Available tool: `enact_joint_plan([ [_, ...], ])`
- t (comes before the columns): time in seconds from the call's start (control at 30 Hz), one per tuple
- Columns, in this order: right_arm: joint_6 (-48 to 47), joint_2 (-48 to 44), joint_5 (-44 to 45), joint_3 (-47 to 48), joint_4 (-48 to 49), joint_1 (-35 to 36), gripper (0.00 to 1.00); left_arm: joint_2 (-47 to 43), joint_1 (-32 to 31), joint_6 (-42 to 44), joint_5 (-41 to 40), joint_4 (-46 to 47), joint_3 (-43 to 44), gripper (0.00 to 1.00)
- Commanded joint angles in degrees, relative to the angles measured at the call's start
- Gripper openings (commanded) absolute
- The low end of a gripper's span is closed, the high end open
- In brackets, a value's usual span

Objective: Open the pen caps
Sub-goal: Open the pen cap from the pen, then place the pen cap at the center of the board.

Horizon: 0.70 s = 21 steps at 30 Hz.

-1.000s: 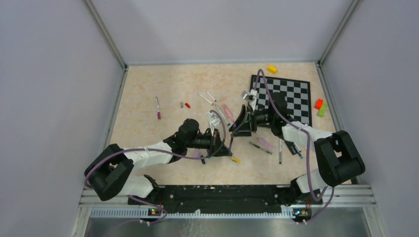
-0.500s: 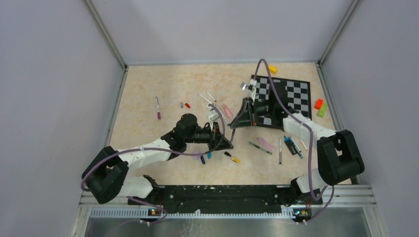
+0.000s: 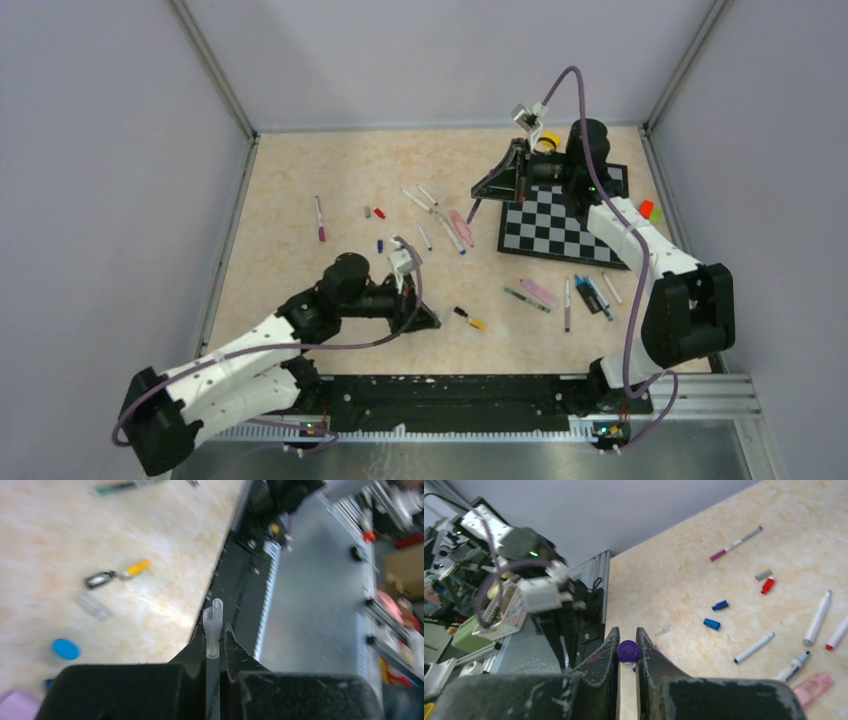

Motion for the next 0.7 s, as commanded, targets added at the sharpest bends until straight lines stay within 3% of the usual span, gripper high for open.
enact_joint_plan([
  [0.0, -19.5, -2.1, 7.4, 0.1, -20.4, 0.1, 0.0, -12.8, 0.1, -1.1, -26.1, -6.1, 0.2, 0.0],
  [0.1, -25.6, -3.9, 12.7, -2.5, -24.8, -0.2, 0.0, -19.2, 0.5, -1.7, -42.6, -5.6, -1.2, 0.0],
  [0.2, -26.8, -5.3, 15.1, -5.9, -24.4, -0.3, 0.0, -17.2, 2.3, -1.4, -48.8, -5.7, 1.0, 0.0],
  [0.33, -26.1, -6.6, 15.0, -12.0, -19.6, -1.5, 0.0, -7.3, 8.7, -1.1, -45.7, -7.2, 6.5, 0.0],
  [0.5, -23.4, -8.6, 14.1, -17.2, -13.3, -3.8, 0.0, 8.1, 24.3, -4.6, -32.5, -2.2, 10.8, 0.0],
  [0.67, -22.4, -10.2, 13.6, -19.6, -10.7, -4.9, 0.0, 27.8, 26.5, -5.7, -33.5, -9.5, 27.1, 0.0],
])
